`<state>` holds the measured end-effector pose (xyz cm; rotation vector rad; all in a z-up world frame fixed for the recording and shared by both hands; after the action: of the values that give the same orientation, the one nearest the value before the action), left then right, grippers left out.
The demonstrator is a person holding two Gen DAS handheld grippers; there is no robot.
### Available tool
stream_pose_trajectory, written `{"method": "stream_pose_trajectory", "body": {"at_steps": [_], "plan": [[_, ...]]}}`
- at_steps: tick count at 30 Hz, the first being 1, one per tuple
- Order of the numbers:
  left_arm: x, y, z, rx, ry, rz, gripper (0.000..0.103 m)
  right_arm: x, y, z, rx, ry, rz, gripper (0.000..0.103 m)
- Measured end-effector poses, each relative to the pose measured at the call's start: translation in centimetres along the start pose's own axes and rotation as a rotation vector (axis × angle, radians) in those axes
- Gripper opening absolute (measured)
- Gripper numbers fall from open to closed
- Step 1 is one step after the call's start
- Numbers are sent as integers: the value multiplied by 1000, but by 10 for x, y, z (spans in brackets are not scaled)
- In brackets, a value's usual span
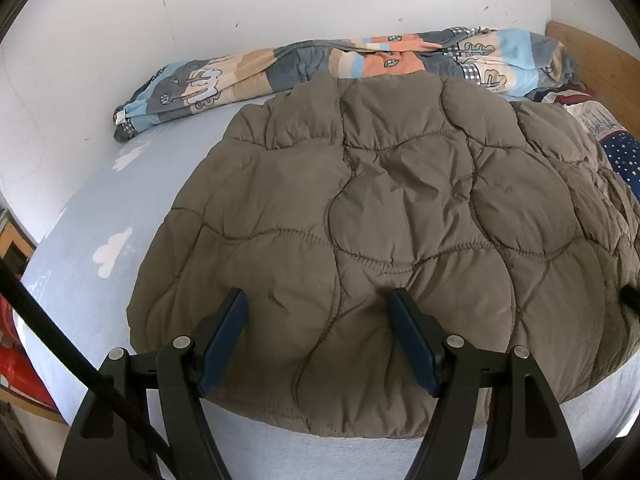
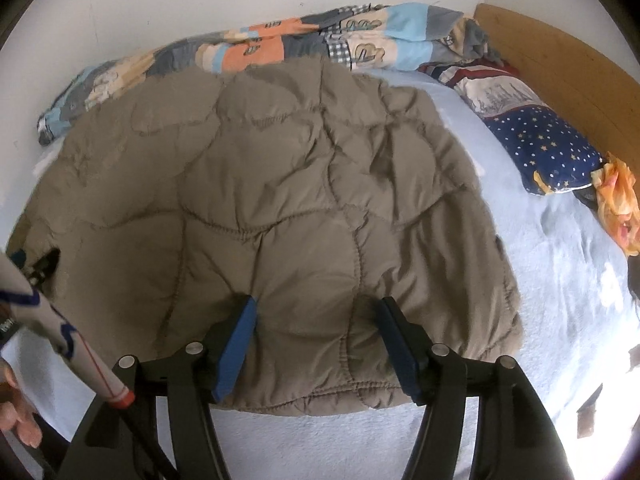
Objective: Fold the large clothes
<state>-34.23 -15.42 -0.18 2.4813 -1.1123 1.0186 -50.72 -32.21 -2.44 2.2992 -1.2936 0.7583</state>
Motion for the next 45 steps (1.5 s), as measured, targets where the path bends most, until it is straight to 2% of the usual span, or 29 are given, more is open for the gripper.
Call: {"method": "stream_pose_trajectory", "body": {"at_steps": [5, 9, 16, 23, 26, 30, 32, 34, 38, 41, 43, 45], "plan": [[1, 3, 0, 6, 4, 10, 73, 13, 35, -8, -59, 33, 104, 68], [4, 4, 1, 13, 7, 16, 73, 10, 59, 6, -66, -24, 194, 68], [4, 5, 2, 18, 13, 27, 73, 3, 54, 22, -94, -73, 171, 68], [2, 5, 2, 19, 15, 27, 73, 1, 57, 21, -101, -73, 163, 69], [11, 2, -7, 12, 51, 16, 73, 7, 58, 10, -95, -35, 178, 69], [41, -8, -15, -23, 89, -26, 73, 33, 50, -15, -71, 89, 168, 69], [58, -11, -10, -51, 74, -38, 73, 47, 42, -18, -34, 108, 154, 69], [76, -17, -4, -46, 77, -40, 73, 61, 35, -14, 3, 101, 154, 69], [102, -26, 30, -41, 17, -32, 73, 91, 19, 8, 75, 63, 151, 69], [97, -32, 61, -28, -65, -48, 73, 106, 4, 37, 65, 29, 114, 69], [92, -31, 76, -48, -117, -75, 73, 107, -4, 62, 51, -36, 85, 69], [91, -28, 85, -53, -144, -64, 73, 103, -8, 80, 56, -89, 106, 75]]}}
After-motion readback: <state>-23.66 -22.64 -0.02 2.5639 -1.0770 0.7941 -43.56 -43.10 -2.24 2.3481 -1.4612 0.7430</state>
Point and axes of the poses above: each gripper's, at about its wrist camera, not at the fingertips, and z roughly the way its jaws point, y to its right, x to its top, the point moved 9 cm from there along z, roughly the way its jaws point, and after that the axes turned 6 degrees about -x, right-handed, at the moved point
